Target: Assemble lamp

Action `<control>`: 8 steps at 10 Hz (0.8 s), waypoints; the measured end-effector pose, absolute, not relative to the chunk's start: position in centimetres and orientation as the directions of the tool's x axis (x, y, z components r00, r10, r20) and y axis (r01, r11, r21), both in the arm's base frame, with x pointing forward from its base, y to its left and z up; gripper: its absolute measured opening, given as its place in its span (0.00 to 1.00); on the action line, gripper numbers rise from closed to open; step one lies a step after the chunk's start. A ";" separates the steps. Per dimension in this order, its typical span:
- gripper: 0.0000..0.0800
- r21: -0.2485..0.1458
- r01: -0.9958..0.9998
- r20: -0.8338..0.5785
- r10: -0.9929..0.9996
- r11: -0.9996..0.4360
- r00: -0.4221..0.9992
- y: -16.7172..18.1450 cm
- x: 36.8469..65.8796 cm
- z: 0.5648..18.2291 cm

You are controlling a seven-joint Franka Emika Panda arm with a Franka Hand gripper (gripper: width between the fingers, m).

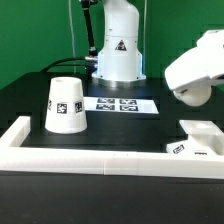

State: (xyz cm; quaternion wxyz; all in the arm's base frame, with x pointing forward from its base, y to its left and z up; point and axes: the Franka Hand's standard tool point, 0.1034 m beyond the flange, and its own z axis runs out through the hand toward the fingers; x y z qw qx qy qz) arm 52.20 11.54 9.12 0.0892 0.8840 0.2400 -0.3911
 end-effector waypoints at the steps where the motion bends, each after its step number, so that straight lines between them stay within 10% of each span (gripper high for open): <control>1: 0.72 -0.027 0.496 -0.676 0.381 -0.868 0.630 10.9 52.3 8.9; 6: 0.72 0.029 0.471 -0.476 0.402 -0.882 0.782 9.5 54.2 14.3; 8: 0.72 0.044 0.484 -0.333 0.444 -0.874 0.832 9.6 55.4 13.9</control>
Offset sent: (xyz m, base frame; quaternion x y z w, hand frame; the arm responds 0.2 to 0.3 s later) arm 0.0133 -0.0128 0.0386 -0.0087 0.1445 0.0047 0.9895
